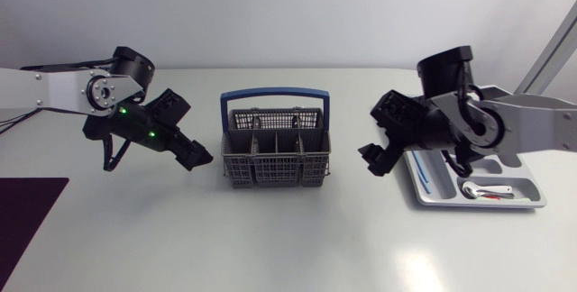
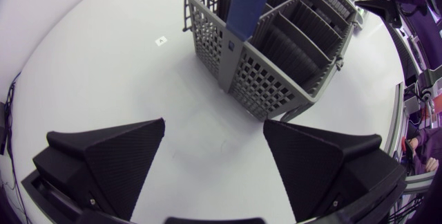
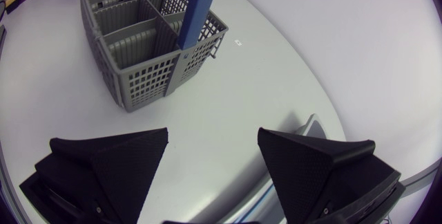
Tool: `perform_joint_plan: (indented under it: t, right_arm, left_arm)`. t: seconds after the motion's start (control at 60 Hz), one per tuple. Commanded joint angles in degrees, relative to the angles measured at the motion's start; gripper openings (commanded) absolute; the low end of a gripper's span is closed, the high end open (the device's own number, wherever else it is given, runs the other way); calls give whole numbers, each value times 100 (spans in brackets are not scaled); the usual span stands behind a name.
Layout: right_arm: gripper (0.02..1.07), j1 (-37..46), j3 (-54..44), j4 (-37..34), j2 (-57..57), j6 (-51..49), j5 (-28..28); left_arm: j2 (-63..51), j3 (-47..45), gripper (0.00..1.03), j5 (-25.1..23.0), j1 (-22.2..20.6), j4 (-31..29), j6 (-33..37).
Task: Unload the cutlery basket into the drawer organizer.
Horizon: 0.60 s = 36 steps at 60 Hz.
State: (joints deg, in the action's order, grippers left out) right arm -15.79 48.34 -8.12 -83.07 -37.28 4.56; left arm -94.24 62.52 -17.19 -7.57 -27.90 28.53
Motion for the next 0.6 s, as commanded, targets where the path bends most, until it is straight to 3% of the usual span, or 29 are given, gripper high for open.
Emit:
perform_joint_plan:
  t: [0.0,0.583]
  right_arm:
    - [96,-126,361,65,-465,432,-113]
    - [96,-855,976,39,-1106,713,-526]
  left_arm:
    - [-200,137,100,23,-95,65,100]
    - [-534,665,100,23,-359,153,38]
